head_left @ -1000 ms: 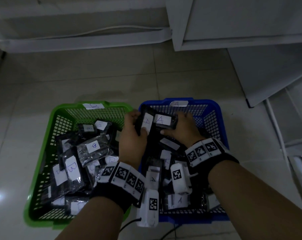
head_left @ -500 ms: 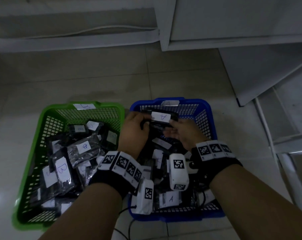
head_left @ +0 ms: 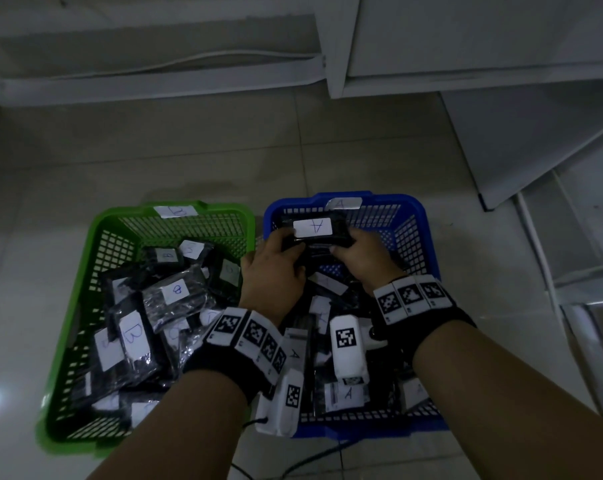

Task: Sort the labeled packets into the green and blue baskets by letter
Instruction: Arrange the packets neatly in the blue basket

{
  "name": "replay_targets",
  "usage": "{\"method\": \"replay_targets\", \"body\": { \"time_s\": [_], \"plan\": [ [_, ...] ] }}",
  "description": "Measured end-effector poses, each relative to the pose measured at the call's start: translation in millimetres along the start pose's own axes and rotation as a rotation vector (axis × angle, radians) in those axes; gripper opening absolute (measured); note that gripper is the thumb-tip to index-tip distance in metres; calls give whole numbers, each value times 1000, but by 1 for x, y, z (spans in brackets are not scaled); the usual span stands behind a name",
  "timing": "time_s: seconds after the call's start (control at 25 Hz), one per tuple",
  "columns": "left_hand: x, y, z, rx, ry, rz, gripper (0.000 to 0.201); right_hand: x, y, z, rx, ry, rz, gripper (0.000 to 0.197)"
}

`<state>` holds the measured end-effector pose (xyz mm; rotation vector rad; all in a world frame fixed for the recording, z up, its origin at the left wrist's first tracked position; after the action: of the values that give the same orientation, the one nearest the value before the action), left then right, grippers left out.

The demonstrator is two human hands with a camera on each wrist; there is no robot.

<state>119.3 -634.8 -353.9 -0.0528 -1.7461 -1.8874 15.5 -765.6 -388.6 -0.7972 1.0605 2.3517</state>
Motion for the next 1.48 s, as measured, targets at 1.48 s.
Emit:
{"method": "replay_targets", "body": {
  "time_s": [1.48],
  "plan": [
    [20,-39,-1,-122,-252,361,38,26,39,-12,12,119,557,31]
  ]
}}
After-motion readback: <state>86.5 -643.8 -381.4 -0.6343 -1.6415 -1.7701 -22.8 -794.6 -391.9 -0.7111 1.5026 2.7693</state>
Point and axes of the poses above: each hand's wrist, its own z-axis away from the middle knuckle, its own y-axis out of the back of the hand, x = y × z, the point moved 6 cm from there along -z, towards the middle knuckle, and after that the axes turned 13 degrees about -y, right-handed, at the moved point
